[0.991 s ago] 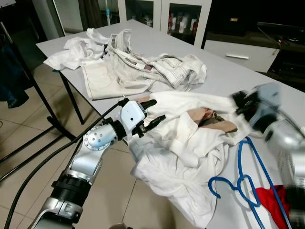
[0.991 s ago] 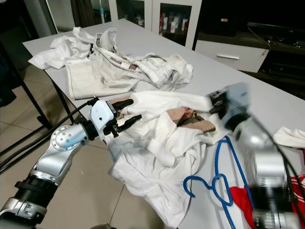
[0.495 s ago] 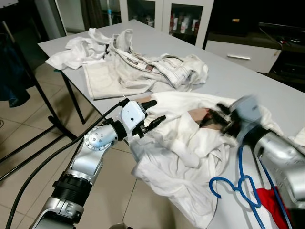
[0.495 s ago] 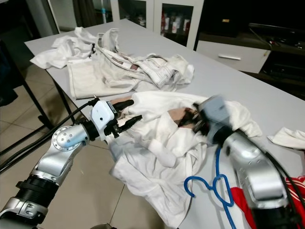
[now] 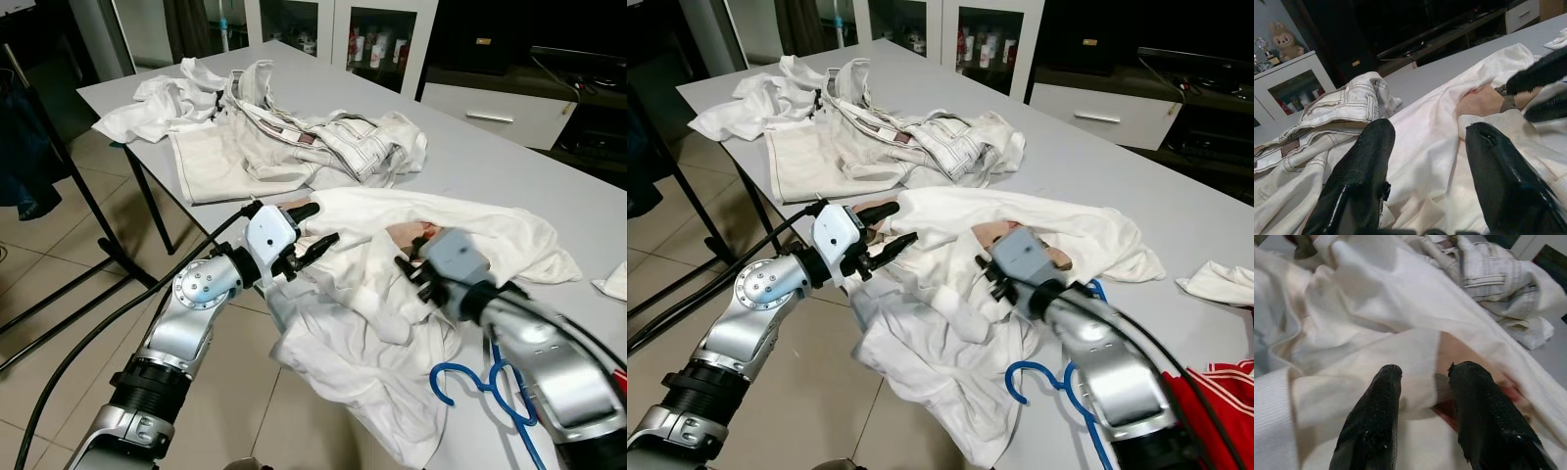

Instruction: Hang hanger

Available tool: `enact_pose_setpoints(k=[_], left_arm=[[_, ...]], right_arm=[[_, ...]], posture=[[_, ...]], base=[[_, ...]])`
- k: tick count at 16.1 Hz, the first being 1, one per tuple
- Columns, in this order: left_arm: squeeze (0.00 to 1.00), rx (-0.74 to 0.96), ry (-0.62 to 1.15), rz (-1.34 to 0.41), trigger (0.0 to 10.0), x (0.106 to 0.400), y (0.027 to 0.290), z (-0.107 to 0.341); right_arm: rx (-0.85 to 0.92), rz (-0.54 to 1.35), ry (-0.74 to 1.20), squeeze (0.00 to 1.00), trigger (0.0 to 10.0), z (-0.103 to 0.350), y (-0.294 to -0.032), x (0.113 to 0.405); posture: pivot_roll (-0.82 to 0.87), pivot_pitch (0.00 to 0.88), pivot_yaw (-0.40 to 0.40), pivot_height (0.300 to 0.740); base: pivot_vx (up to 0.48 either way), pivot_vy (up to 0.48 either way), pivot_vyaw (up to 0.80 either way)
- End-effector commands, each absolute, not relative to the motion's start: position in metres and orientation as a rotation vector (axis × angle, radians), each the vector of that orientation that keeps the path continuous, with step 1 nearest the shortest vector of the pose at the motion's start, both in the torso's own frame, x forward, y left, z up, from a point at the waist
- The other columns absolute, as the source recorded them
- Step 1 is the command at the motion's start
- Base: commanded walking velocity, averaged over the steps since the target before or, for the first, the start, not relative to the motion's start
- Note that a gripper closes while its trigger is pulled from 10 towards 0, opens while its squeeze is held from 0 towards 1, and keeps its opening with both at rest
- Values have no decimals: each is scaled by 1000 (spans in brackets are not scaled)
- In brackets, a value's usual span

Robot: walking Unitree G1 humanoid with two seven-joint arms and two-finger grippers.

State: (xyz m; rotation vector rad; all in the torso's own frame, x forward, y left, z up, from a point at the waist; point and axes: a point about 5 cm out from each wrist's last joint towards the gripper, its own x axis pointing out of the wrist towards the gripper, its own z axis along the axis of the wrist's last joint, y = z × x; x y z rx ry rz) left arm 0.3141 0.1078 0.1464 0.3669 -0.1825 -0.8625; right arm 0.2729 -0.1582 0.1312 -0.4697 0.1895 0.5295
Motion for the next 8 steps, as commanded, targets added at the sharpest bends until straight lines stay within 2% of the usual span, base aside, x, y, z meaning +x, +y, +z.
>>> enact_pose_setpoints(k=[1,5,6,8], left_arm=[[0,360,-180,-854,10000,315,108,146],[0,362,-179,-860,10000,314,107,145],[0,362,-180,-862,10000,314,106,145],[0,362,-182,-862,10000,314,105,145]], right_arm=[[-503,550,208,0,10000,126,-151,273],[-530,578,288,0,10000,113,-149,269],[-527,570,322,0,0,108,-151,269],[-507,526,364,0,0,105,-157,274]], posture=[[4,0,15,723],[2,0,16,723],[1,0,13,723],[2,0,10,723]], base=[[0,0,0],[0,0,0],[0,0,0],[0,0,0]])
